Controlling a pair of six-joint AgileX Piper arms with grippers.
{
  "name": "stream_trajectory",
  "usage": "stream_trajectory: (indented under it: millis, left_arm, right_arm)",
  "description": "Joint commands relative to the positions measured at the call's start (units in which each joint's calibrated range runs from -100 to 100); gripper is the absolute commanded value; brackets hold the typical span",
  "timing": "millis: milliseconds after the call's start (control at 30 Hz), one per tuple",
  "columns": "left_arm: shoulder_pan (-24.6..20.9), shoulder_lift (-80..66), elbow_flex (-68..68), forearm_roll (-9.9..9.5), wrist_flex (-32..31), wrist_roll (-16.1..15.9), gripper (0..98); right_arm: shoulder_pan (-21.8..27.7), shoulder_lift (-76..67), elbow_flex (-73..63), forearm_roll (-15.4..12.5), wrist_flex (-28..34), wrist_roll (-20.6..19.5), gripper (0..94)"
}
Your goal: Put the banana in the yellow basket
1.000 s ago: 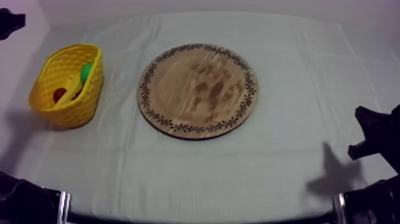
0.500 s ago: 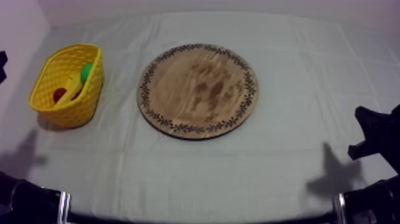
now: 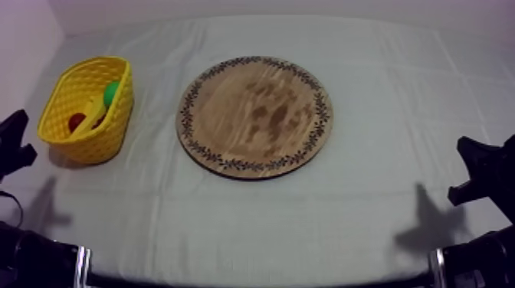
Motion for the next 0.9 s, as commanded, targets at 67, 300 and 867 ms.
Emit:
stream_trajectory:
  millis: [67,300,867]
  left_arm:
    - [-0.24,-1.98,3.29,0.10,-1.33,-0.27,0.0]
    - [-0.34,-2.51,7.58,1.08,-3.58,-1.30,0.0]
    - [-0.40,-2.51,10.18,5.97,-1.92,-6.23,0.0]
  right_arm:
    - [0.00,0.00,-0.03,-0.02,-0.02,-0.05,0.3]
    - [0.00,0.00,-0.03,-0.02,-0.02,-0.05,0.3]
    - [0.00,0.00,-0.03,-0.02,-0.02,-0.05,0.3]
